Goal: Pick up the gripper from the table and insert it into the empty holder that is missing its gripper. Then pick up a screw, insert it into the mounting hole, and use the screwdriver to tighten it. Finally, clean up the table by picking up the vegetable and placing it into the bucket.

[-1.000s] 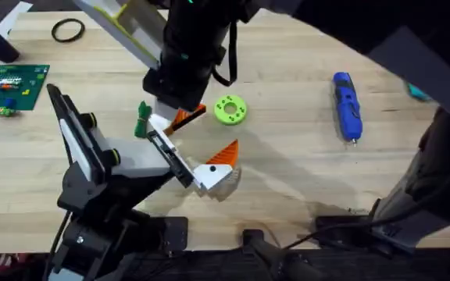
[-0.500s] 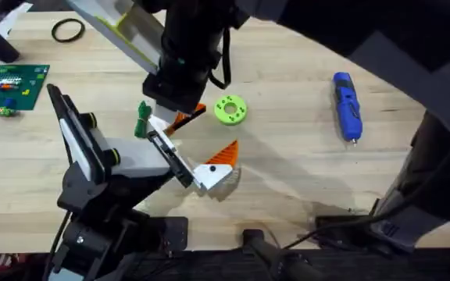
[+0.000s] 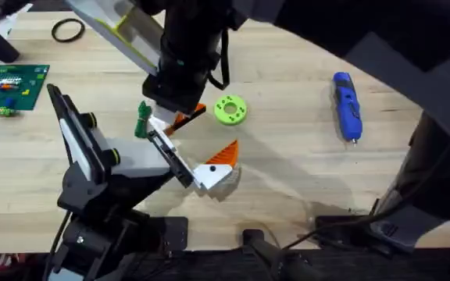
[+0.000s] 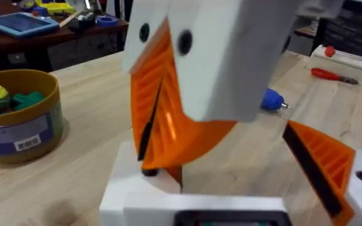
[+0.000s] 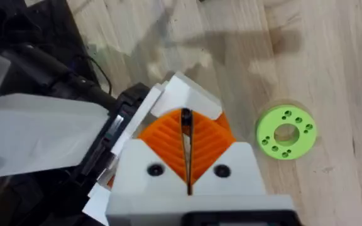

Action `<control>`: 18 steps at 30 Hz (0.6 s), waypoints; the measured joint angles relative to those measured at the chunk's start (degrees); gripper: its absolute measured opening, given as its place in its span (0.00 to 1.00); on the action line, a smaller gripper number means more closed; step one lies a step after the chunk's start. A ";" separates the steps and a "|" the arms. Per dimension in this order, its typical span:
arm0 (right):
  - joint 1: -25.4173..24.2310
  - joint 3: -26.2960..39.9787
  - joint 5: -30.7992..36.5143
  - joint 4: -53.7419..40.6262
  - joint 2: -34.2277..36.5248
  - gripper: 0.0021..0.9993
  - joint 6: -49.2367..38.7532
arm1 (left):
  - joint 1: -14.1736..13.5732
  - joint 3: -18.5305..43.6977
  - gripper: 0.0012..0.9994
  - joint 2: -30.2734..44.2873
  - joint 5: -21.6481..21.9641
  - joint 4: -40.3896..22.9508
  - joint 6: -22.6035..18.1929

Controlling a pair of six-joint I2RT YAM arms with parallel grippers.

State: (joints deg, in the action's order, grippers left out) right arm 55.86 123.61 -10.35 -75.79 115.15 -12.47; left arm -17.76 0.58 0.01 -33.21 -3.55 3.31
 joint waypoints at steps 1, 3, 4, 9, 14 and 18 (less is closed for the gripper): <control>0.00 0.00 0.00 0.00 0.00 0.00 0.00 | 0.00 0.00 0.98 0.00 0.00 0.00 0.00; 0.00 0.00 0.00 0.00 0.00 0.00 0.00 | 0.00 0.00 0.98 0.00 0.00 0.02 0.00; 0.00 0.00 0.00 0.00 0.00 0.00 0.00 | 0.00 0.00 0.98 0.00 0.00 0.00 0.00; 0.00 0.00 0.00 0.00 0.00 0.00 0.00 | 0.00 0.00 0.98 0.00 0.00 0.00 0.00; 0.00 0.00 0.00 0.00 0.00 0.00 0.00 | 0.00 0.00 0.98 -0.02 0.00 0.02 0.00; 0.00 0.00 0.00 0.02 0.00 0.11 -0.09 | 0.00 0.00 0.98 0.00 0.00 0.00 0.00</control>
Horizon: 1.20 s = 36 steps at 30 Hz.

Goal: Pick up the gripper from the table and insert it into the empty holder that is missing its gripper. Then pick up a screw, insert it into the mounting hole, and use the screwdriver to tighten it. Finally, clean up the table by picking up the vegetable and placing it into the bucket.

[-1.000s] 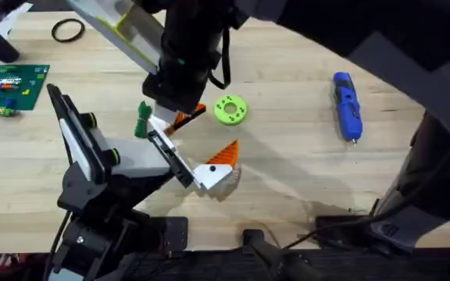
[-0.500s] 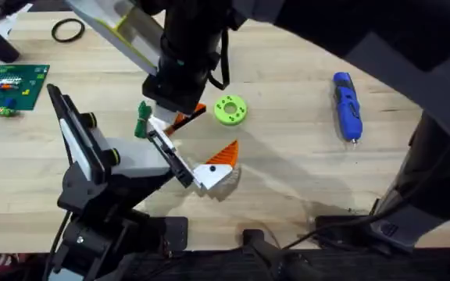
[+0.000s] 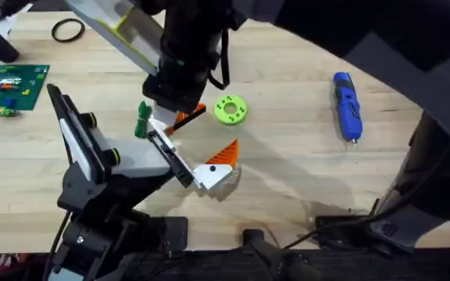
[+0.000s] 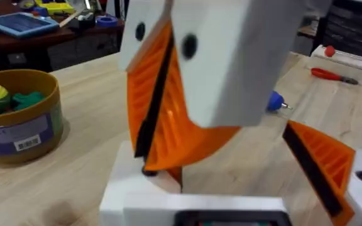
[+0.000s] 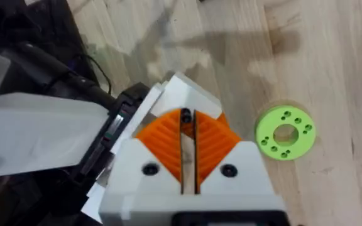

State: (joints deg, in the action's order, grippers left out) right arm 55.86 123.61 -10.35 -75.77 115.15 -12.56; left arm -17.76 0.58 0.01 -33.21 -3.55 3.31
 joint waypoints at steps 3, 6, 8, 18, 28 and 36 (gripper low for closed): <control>0.00 0.00 0.02 0.00 0.00 0.41 0.07 | 0.00 0.00 0.98 -0.02 0.00 0.00 -0.02; -0.13 0.00 0.50 0.00 0.00 0.86 0.02 | 0.00 0.00 0.98 -0.01 0.08 0.00 0.10; -0.61 0.00 0.94 0.02 0.00 0.99 -0.23 | 0.00 0.00 0.98 -0.02 0.20 -0.02 0.17; -0.81 0.10 0.92 0.33 0.00 1.00 -0.33 | 0.00 0.00 0.98 0.00 0.19 -0.02 0.15; -3.02 5.83 0.42 -2.04 0.48 1.00 -0.33 | 0.00 0.00 0.98 0.00 0.15 -0.02 0.15; -5.42 7.50 0.42 -2.25 0.48 1.00 -0.28 | 0.00 0.00 0.98 -0.02 0.15 0.00 0.15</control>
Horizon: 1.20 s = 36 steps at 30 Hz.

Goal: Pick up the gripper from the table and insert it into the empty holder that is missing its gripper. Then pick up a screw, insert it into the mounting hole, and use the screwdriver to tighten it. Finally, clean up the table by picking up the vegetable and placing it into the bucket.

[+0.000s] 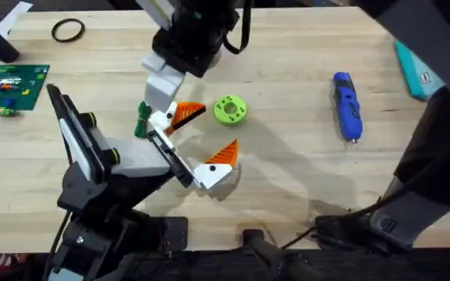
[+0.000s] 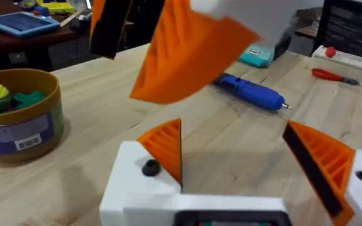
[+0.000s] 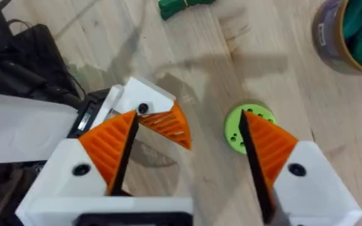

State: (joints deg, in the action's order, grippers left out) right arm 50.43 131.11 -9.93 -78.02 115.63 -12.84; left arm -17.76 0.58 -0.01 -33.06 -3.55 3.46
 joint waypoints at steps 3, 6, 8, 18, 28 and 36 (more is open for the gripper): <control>-0.58 0.00 0.00 0.00 0.00 1.00 0.02 | 0.00 0.00 0.98 0.00 0.00 0.00 0.00; -1.17 0.00 -0.02 0.00 0.00 1.00 0.09 | 0.00 0.00 0.98 0.02 0.00 0.00 0.00; -1.71 0.00 -0.02 0.00 0.00 1.00 0.33 | 0.00 0.00 0.98 0.00 0.00 0.00 0.00; -7.04 0.00 0.00 -0.43 -0.02 1.00 2.59 | 0.00 0.00 0.98 0.00 0.00 0.00 0.00; -12.90 -1.70 -0.02 -3.95 -6.09 1.00 6.27 | 0.00 0.00 0.98 0.02 0.00 0.00 0.00; -13.99 -19.14 5.61 5.36 -16.94 1.00 10.98 | 0.00 0.00 0.98 0.02 0.00 0.00 0.00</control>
State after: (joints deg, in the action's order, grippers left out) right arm 36.45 111.96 -4.32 -72.66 98.70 -1.86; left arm -17.76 0.58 0.01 -33.06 -3.55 3.46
